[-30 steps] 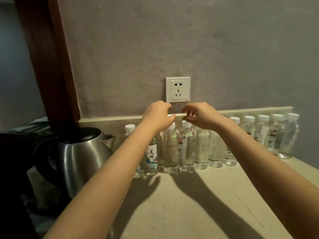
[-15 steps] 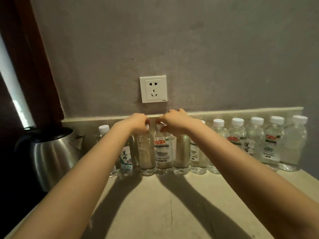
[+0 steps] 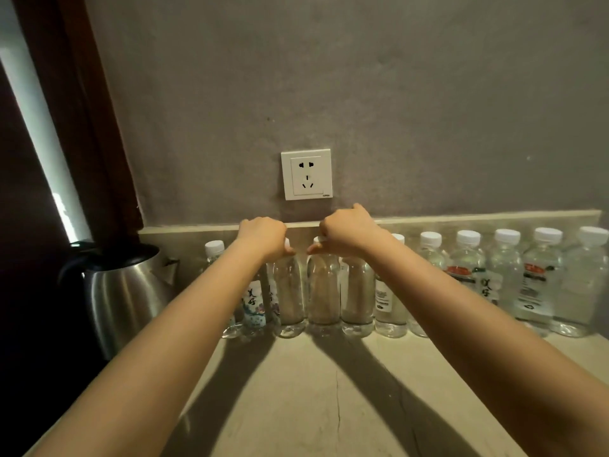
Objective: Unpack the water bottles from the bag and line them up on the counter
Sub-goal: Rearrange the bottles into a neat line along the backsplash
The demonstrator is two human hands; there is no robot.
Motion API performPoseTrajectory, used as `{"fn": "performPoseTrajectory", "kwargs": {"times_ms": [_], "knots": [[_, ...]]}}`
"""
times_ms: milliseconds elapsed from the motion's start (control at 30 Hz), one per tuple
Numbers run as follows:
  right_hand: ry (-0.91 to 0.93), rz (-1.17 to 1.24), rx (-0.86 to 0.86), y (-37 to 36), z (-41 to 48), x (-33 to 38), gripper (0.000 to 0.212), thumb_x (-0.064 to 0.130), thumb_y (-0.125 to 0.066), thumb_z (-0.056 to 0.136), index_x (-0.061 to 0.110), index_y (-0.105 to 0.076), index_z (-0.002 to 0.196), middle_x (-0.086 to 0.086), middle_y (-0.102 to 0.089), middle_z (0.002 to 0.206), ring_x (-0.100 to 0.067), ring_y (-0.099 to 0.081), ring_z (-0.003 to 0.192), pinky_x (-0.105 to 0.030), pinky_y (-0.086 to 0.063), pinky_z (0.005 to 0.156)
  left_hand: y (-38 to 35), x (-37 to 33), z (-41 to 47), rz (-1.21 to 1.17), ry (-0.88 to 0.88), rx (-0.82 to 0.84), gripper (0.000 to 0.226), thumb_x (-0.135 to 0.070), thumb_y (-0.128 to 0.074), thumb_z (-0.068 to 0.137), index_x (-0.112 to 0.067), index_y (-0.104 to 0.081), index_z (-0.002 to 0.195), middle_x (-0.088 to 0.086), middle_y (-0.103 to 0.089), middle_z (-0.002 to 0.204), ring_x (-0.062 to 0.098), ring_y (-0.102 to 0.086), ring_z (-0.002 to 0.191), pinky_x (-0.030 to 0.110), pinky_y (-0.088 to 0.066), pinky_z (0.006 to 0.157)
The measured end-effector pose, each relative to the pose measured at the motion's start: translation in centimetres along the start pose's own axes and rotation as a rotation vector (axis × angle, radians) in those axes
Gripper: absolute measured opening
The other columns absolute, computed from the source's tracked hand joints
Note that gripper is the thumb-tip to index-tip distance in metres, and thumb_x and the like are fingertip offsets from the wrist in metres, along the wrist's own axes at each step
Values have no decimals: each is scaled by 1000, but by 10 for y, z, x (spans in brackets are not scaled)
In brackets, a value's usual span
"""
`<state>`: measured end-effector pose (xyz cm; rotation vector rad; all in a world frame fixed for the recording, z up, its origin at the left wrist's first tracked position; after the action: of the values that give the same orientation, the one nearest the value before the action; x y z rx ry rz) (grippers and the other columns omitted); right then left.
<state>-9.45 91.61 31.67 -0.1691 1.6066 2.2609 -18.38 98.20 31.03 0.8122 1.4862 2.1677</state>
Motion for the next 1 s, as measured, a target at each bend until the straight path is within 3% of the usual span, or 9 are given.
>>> {"fn": "performPoseTrajectory", "kwargs": {"times_ms": [100, 233, 333, 500, 600, 833, 1000], "knots": [[0, 100, 44, 4, -2, -6, 53, 66, -52, 84, 20, -62, 108, -3, -66, 111, -25, -59, 105, -36, -38, 84, 4, 6, -1, -183, -48, 47, 45, -50, -62, 83, -21, -59, 117, 1, -62, 119, 24, -56, 111, 38, -45, 93], [67, 182, 187, 0, 1, 0, 52, 41, -71, 79, 33, -55, 127, 2, -62, 121, -24, -58, 110, -33, -46, 80, 6, 1, -1, -265, -155, 126, 48, -27, -66, 84, -22, -54, 130, 0, -58, 130, 20, -56, 115, 34, -48, 95], [87, 88, 176, -4, 5, 7, 47, 38, -70, 80, 31, -58, 125, 2, -64, 119, -24, -59, 110, -32, -45, 79, 0, -1, 2, -231, -185, 149, 45, -22, -66, 84, -21, -58, 128, 1, -61, 127, 21, -57, 113, 32, -48, 93], [70, 49, 97, -2, 6, 11, 42, 56, -61, 83, 21, -65, 106, -3, -68, 105, -26, -60, 104, -30, -35, 73, -2, 6, 5, -192, -157, 111, 34, -32, -65, 84, -21, -66, 116, 3, -67, 113, 23, -62, 99, 38, -53, 87], [67, 6, 51, 0, 8, 19, 48, 60, -60, 82, 17, -65, 104, -4, -68, 105, -27, -61, 105, -33, -35, 79, -3, 9, 5, -141, -113, 84, 30, -37, -64, 84, -17, -67, 106, 4, -67, 104, 26, -62, 91, 33, -52, 77], [39, -35, 18, 2, 8, 21, 52, 63, -56, 83, 18, -65, 108, -3, -68, 110, -25, -60, 109, -37, -38, 94, -5, 12, 2, -153, -86, 83, 33, -41, -62, 85, -14, -66, 104, 5, -67, 103, 25, -61, 89, 32, -49, 73], [77, 242, 100, -5, 0, 20, 37, 47, -65, 83, 29, -59, 114, 3, -64, 107, -24, -62, 101, -31, -44, 74, -10, 17, 1, -256, -118, 124, 36, -35, -66, 84, -7, -65, 106, 9, -66, 110, 27, -61, 100, 38, -52, 88]]}}
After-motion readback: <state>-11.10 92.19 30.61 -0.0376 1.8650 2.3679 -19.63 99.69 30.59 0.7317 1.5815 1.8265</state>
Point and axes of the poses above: each hand's wrist, its own z-axis towards the middle knuckle, its own y-axis out of the back of the hand, x = y × z, the point moved 9 cm from there along z, towards the middle knuckle
